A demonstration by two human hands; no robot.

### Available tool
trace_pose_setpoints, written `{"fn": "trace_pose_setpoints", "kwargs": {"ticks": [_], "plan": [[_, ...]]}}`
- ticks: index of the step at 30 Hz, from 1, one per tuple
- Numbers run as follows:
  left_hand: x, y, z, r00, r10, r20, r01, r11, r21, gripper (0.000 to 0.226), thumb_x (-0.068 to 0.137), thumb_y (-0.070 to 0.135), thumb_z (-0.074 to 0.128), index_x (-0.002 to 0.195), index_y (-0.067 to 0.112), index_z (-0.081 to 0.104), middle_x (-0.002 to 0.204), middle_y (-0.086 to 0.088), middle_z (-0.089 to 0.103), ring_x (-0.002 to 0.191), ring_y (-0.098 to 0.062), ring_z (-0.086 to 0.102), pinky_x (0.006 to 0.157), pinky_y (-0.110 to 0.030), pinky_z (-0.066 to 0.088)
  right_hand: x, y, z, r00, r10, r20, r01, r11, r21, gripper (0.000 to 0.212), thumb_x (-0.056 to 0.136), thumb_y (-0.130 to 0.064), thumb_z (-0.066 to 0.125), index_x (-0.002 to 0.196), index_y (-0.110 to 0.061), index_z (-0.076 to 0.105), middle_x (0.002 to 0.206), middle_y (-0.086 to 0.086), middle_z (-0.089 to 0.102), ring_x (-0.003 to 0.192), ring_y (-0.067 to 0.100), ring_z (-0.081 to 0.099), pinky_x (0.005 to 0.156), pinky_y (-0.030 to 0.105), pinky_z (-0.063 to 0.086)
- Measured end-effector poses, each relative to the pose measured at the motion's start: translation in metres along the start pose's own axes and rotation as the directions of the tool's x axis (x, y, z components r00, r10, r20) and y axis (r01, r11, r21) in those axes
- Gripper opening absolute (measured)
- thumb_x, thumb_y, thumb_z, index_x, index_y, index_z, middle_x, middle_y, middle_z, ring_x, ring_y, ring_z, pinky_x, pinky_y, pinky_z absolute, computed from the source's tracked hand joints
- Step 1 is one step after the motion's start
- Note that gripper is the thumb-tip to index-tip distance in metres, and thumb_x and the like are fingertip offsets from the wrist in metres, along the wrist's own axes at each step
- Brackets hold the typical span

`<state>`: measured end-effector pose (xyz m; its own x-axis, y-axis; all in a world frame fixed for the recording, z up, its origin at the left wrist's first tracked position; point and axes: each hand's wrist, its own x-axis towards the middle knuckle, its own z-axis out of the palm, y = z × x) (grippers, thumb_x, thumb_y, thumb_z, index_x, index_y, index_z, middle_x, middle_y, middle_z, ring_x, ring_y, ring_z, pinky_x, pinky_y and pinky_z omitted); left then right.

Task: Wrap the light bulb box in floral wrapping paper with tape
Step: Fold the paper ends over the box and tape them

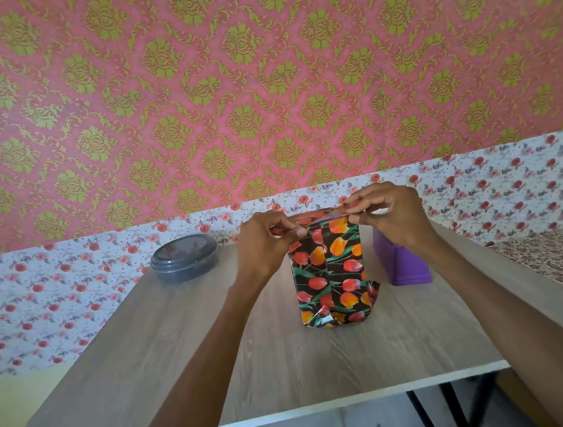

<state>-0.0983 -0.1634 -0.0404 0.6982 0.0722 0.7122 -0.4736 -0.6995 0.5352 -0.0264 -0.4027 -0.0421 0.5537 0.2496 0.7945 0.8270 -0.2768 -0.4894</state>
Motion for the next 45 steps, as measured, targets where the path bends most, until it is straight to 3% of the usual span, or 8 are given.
{"fn": "trace_pose_setpoints", "kwargs": {"ticks": [13, 16, 19, 22, 27, 36, 41, 45], "plan": [[-0.007, 0.004, 0.011, 0.980, 0.172, -0.099, -0.141, 0.955, 0.262, 0.014, 0.078, 0.036, 0.079, 0.082, 0.024, 0.076, 0.079, 0.016, 0.065, 0.086, -0.008, 0.051, 0.084, -0.038, 0.045, -0.001, -0.021, -0.018, 0.996, -0.019, 0.086, 0.042, 0.959, -0.279, 0.039, 0.079, -0.022, 0.082, 0.117, -0.029, 0.072, 0.089, -0.023, 0.067, 0.084, 0.001, 0.059, 0.072, 0.026, 0.049], [-0.010, 0.006, 0.012, 0.971, 0.204, -0.128, -0.162, 0.946, 0.282, 0.010, 0.078, 0.029, 0.080, 0.080, 0.022, 0.074, 0.078, 0.019, 0.058, 0.087, -0.008, 0.048, 0.085, -0.036, 0.040, -0.003, -0.035, -0.012, 0.999, 0.017, 0.035, -0.005, 0.955, -0.296, 0.016, 0.086, -0.034, 0.073, 0.095, -0.022, 0.079, 0.076, -0.007, 0.066, 0.071, 0.012, 0.058, 0.066, 0.032, 0.049], [-0.016, 0.004, 0.017, 0.953, 0.259, -0.157, -0.191, 0.916, 0.352, 0.008, 0.080, 0.027, 0.078, 0.081, 0.022, 0.073, 0.083, 0.013, 0.066, 0.094, -0.017, 0.052, 0.086, -0.034, 0.035, -0.007, -0.042, -0.002, 0.961, 0.256, -0.102, -0.276, 0.888, -0.368, 0.046, 0.094, -0.048, 0.057, 0.076, -0.011, 0.077, 0.050, -0.007, 0.053, 0.049, 0.016, 0.054, 0.054, 0.031, 0.044], [-0.022, 0.003, 0.023, 0.925, 0.330, -0.187, -0.223, 0.873, 0.435, 0.009, 0.083, 0.030, 0.075, 0.082, 0.022, 0.073, 0.088, 0.010, 0.070, 0.099, -0.017, 0.050, 0.091, -0.034, 0.031, -0.012, -0.041, 0.002, 0.791, 0.539, -0.290, -0.607, 0.749, -0.265, 0.072, 0.085, -0.070, 0.055, 0.064, -0.001, 0.064, 0.052, 0.011, 0.062, 0.049, 0.029, 0.065, 0.059, 0.038, 0.057], [-0.032, 0.003, 0.028, 0.861, 0.437, -0.259, -0.256, 0.814, 0.522, 0.004, 0.080, 0.023, 0.077, 0.082, 0.022, 0.073, 0.091, 0.011, 0.071, 0.103, -0.019, 0.048, 0.093, -0.036, 0.030, -0.021, -0.049, 0.006, 0.526, 0.850, 0.041, -0.817, 0.491, 0.301, 0.040, 0.078, -0.038, 0.082, 0.082, -0.002, 0.065, 0.064, 0.012, 0.065, 0.049, 0.016, 0.060, 0.044, 0.024, 0.054], [-0.033, -0.014, 0.030, 0.749, 0.558, -0.356, -0.226, 0.722, 0.654, 0.003, 0.083, 0.020, 0.074, 0.081, 0.023, 0.073, 0.092, 0.005, 0.070, 0.100, -0.024, 0.051, 0.079, -0.039, 0.036, -0.019, -0.045, 0.018, 0.654, 0.755, 0.035, -0.681, 0.569, 0.460, 0.028, 0.078, -0.018, 0.082, 0.078, 0.001, 0.062, 0.063, 0.008, 0.062, 0.043, 0.009, 0.054, 0.049, 0.022, 0.048], [-0.059, -0.015, 0.032, 0.881, -0.051, -0.470, 0.061, 0.998, 0.007, 0.057, 0.072, 0.037, 0.085, 0.118, 0.021, 0.056, 0.117, 0.000, 0.045, 0.107, -0.018, 0.047, 0.087, -0.027, 0.043, -0.031, -0.026, 0.040, 0.696, 0.718, 0.013, -0.620, 0.591, 0.516, 0.033, 0.085, -0.020, 0.075, 0.066, -0.004, 0.054, 0.048, -0.006, 0.060, 0.040, 0.007, 0.050, 0.044, 0.018, 0.043], [-0.062, -0.021, 0.028, 0.752, -0.655, 0.072, 0.499, 0.494, -0.712, 0.081, 0.073, 0.056, 0.078, 0.133, 0.019, 0.039, 0.129, -0.006, 0.051, 0.110, -0.017, 0.058, 0.093, -0.044, 0.055, -0.043, -0.010, 0.053, 0.732, 0.680, 0.049, -0.603, 0.612, 0.511, 0.026, 0.088, -0.019, 0.071, 0.067, -0.010, 0.059, 0.050, -0.006, 0.061, 0.044, 0.008, 0.051, 0.049, 0.019, 0.045]]}}
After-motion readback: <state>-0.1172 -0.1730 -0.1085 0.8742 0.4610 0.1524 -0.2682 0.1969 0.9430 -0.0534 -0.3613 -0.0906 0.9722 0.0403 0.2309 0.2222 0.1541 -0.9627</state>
